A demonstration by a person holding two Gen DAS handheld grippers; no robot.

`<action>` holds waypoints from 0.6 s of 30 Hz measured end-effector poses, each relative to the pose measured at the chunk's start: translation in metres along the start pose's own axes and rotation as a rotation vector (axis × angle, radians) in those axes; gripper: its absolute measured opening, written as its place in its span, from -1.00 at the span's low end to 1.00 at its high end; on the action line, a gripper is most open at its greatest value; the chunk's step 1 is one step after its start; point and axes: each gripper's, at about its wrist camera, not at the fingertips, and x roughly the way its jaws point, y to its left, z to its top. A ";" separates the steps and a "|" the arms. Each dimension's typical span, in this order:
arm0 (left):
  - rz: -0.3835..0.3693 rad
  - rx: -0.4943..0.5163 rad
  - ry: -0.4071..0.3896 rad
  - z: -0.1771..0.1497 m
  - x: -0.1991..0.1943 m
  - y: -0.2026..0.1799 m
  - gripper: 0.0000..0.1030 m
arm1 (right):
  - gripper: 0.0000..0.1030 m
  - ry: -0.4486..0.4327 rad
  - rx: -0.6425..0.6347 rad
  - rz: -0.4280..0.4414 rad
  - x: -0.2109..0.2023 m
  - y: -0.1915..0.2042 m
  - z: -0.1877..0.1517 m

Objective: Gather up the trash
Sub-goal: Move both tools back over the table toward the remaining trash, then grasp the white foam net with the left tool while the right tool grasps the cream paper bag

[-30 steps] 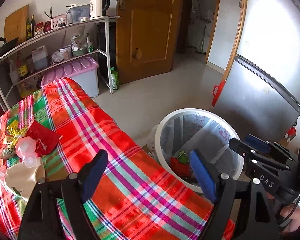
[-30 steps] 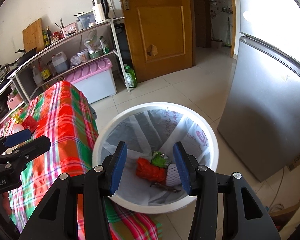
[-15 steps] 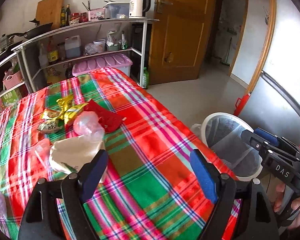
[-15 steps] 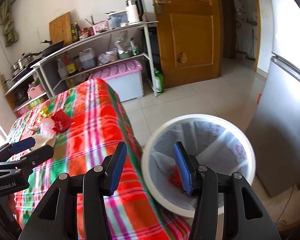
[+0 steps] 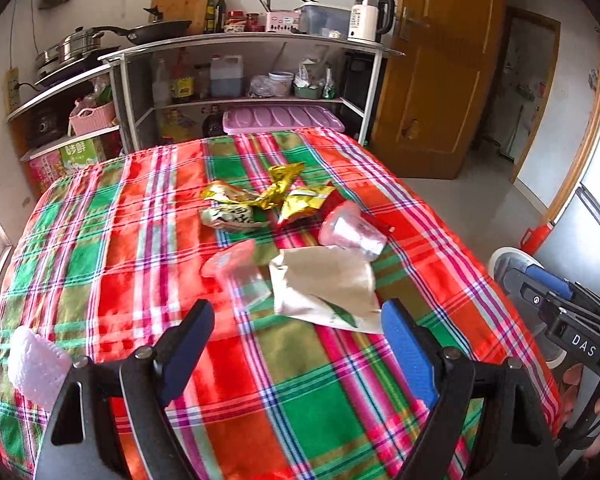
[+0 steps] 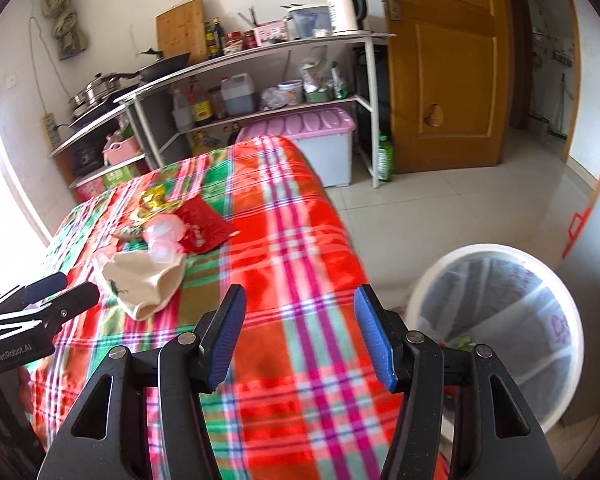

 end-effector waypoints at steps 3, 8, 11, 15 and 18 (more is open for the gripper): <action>0.023 -0.025 0.004 -0.001 0.000 0.019 0.69 | 0.11 0.020 -0.034 0.039 0.012 0.021 0.003; 0.047 -0.075 0.014 -0.004 0.003 0.048 0.70 | 0.11 0.057 -0.087 0.098 0.031 0.053 0.005; 0.058 -0.084 0.014 -0.005 0.004 0.058 0.70 | 0.11 0.082 -0.106 0.122 0.043 0.068 0.005; 0.063 -0.091 0.019 -0.006 0.005 0.069 0.70 | 0.11 0.119 -0.117 0.167 0.059 0.085 0.005; 0.071 -0.093 0.021 -0.008 0.004 0.076 0.70 | 0.11 0.138 -0.124 0.182 0.068 0.095 0.007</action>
